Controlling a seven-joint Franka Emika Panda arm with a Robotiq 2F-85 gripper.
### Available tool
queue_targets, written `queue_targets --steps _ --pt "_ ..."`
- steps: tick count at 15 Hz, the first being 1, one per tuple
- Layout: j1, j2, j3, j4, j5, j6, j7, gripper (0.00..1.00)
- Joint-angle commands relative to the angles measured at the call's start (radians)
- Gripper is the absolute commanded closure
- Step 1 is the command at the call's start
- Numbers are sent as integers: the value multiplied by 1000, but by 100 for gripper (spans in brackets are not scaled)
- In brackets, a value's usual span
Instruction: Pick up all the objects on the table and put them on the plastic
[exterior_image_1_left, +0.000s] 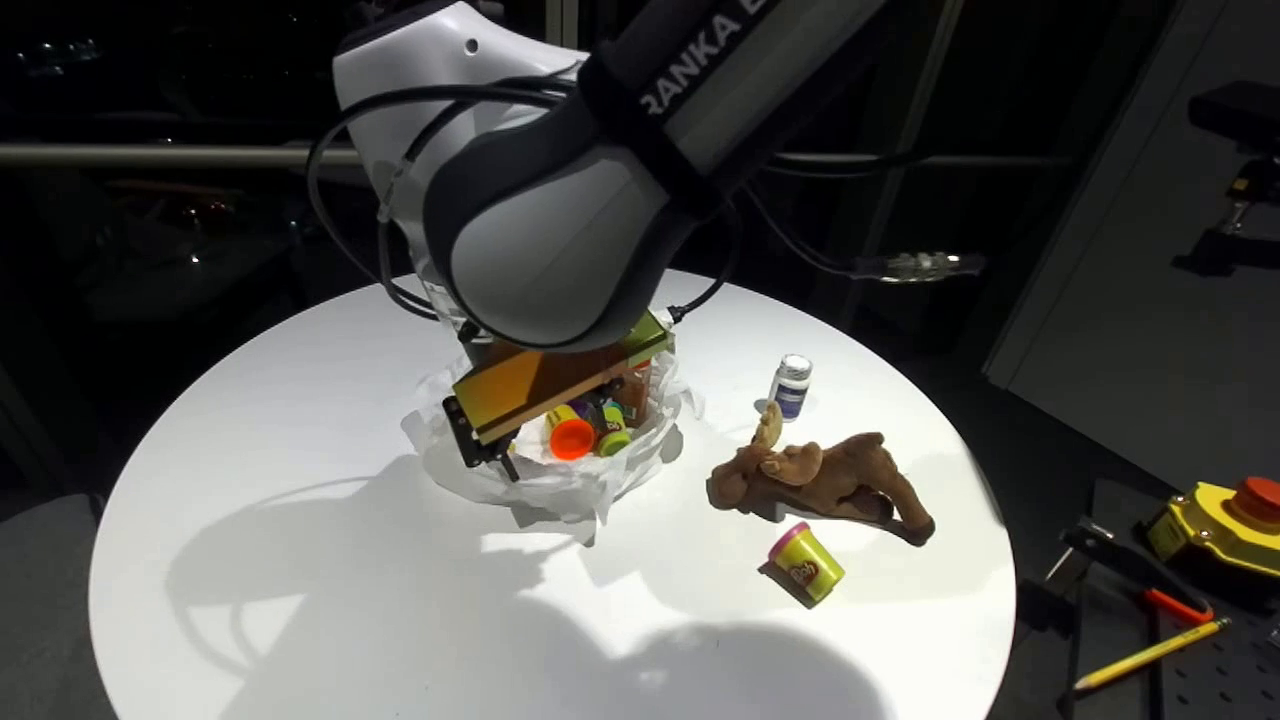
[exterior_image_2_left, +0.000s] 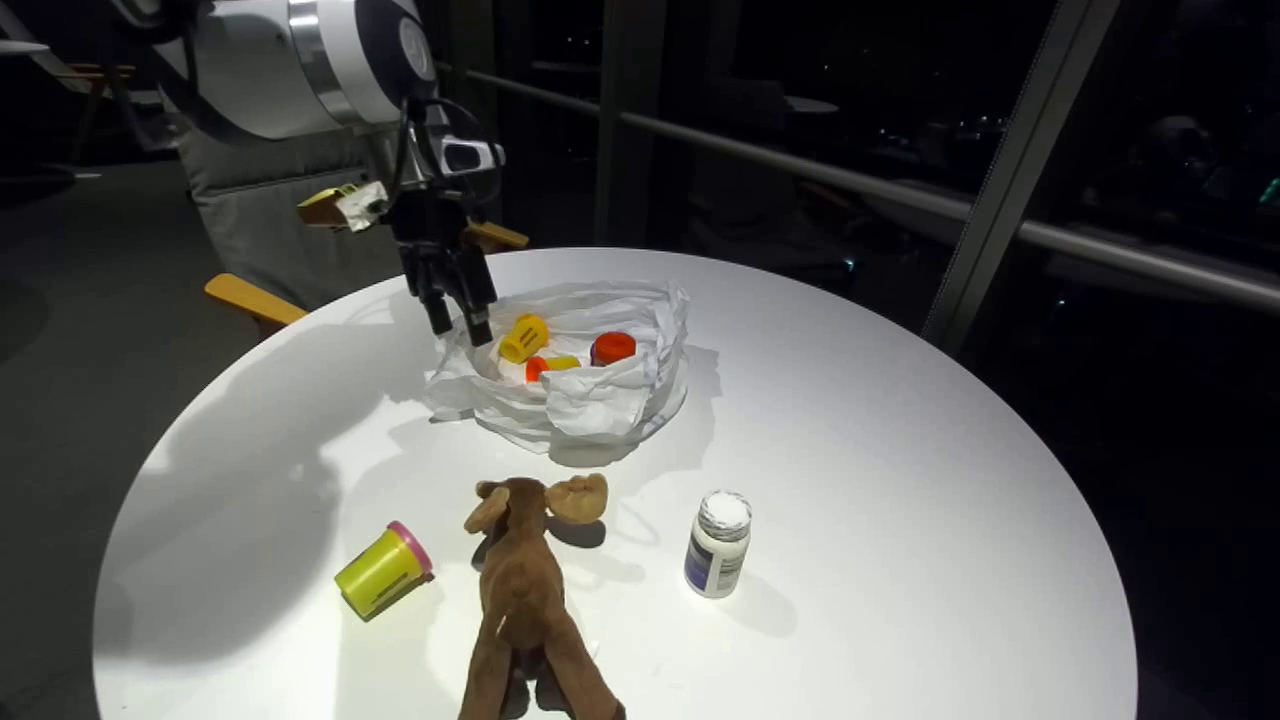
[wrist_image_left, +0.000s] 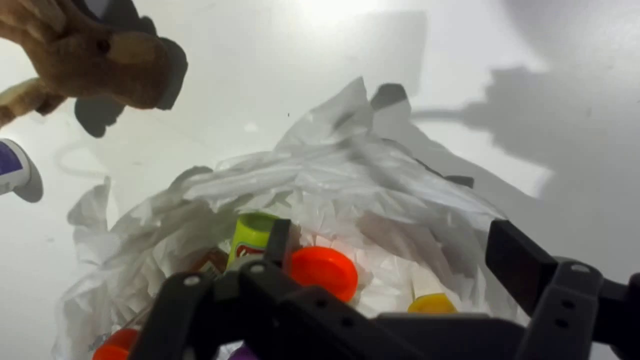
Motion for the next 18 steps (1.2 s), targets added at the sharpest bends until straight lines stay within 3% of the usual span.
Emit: queue_targets --steps 1,3,5,7,10,14,18 --pt "88 -175 -63 -242 -68 135 231 0" --pt "129 -241 -93 -342 -138 193 381 0" --pt "130 -310 -78 -446 -191 199 426 0" --pt "71 -365 -12 -552 -177 215 333 0" --pt "25 -449 19 -726 -169 306 304 0" --pt "-42 -546 21 -946 -169 411 258 0" --pt "-98 -547 -4 -1031 -191 472 201 0"
